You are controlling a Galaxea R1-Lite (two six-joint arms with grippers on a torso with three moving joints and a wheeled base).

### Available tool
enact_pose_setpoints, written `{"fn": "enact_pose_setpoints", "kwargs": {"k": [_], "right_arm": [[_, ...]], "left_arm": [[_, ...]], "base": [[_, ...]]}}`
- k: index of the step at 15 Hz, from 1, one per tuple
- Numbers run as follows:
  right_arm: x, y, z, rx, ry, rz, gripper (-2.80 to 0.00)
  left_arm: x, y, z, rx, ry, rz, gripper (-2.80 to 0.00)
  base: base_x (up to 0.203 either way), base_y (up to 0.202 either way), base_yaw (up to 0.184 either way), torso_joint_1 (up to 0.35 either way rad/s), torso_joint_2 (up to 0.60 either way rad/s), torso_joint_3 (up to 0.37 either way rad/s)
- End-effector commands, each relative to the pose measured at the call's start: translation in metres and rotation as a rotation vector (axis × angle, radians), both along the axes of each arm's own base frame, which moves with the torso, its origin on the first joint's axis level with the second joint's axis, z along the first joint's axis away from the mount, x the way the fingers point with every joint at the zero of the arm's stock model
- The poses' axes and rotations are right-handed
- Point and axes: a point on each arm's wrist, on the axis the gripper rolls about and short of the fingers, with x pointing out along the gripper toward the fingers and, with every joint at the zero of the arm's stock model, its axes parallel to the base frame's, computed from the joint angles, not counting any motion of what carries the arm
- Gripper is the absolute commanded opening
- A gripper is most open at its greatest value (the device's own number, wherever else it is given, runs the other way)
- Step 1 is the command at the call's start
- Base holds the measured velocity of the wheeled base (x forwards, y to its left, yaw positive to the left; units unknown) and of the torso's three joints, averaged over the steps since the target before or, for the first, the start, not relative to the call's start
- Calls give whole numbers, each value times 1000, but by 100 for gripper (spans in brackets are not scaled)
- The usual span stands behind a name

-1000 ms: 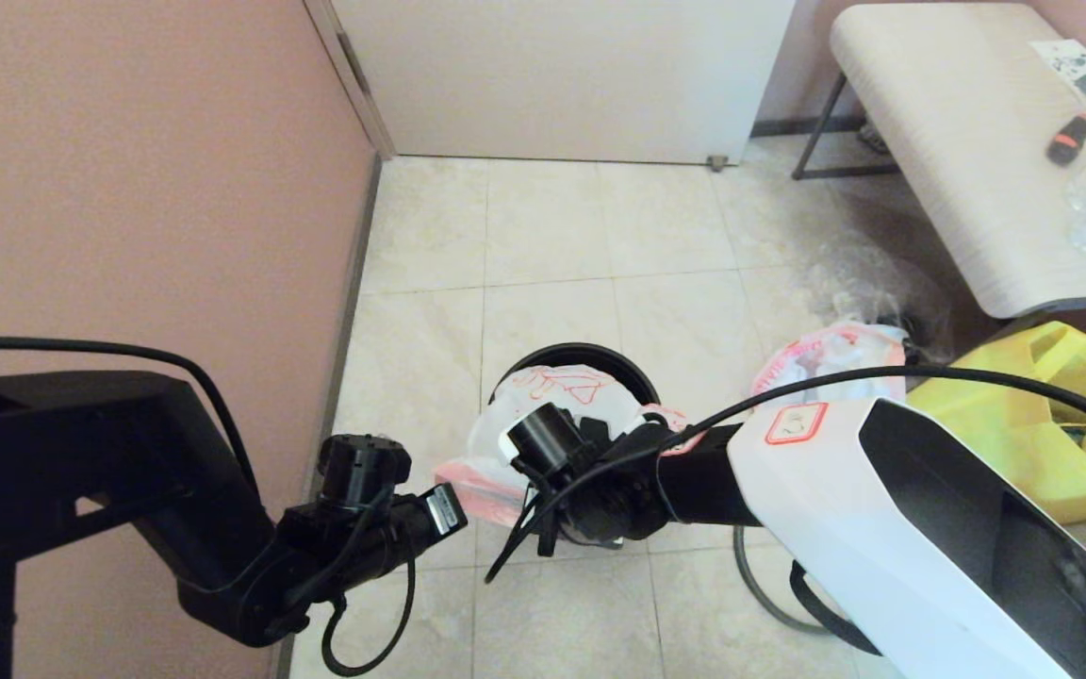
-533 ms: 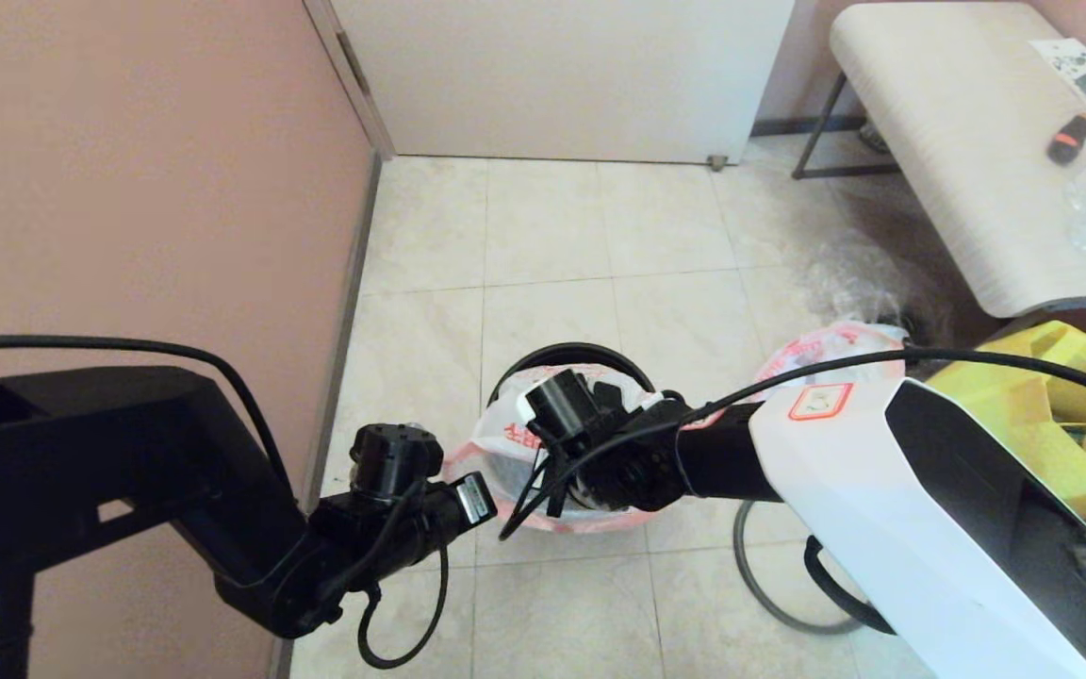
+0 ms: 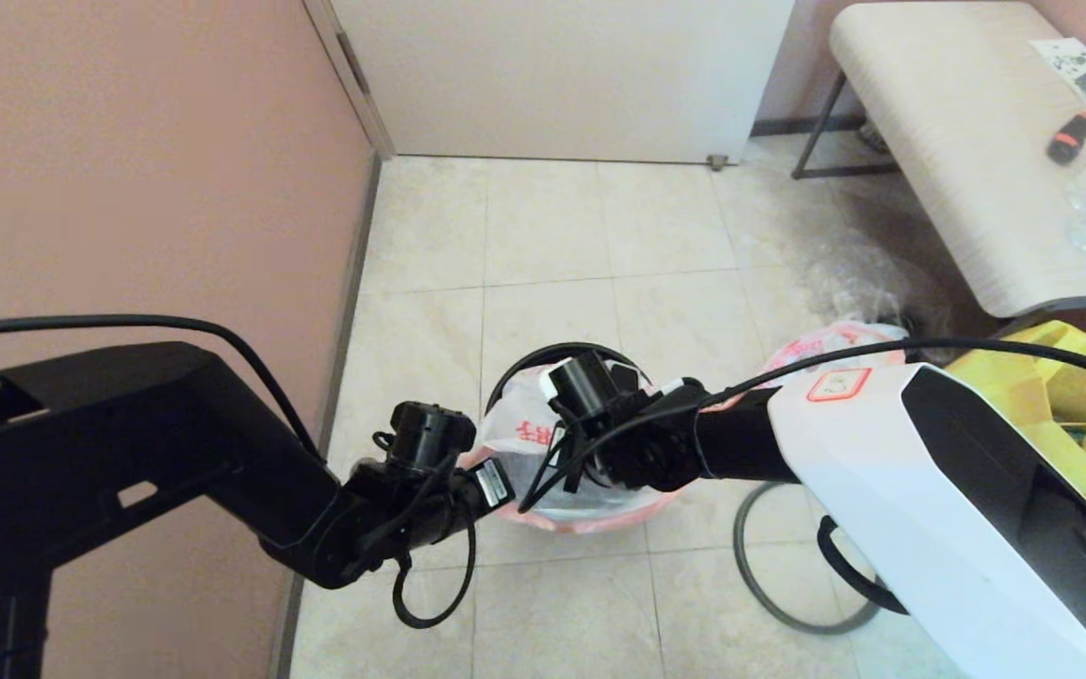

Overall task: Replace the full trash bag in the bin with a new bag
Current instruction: Put the new garbage bag on the trash can

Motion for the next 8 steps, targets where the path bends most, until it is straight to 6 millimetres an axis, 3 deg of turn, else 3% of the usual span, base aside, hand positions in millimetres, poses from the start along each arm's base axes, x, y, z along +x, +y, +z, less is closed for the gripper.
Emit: {"fn": "enact_pose_setpoints", "kwargs": {"k": [1, 6, 8], "right_arm": [[1, -2, 2, 7, -3, -8, -280], [1, -4, 10, 19, -12, -5, -280], [2, -5, 11, 23, -10, -4, -280]], "left_arm": [[3, -1, 4, -10, -19, 5, 0], [8, -1, 4, -16, -33, 11, 0], [13, -1, -6, -8, -39, 11, 0]], "base": [[0, 0, 0, 0, 0, 0], [0, 0, 0, 0, 0, 0], [0, 0, 0, 0, 0, 0]]}}
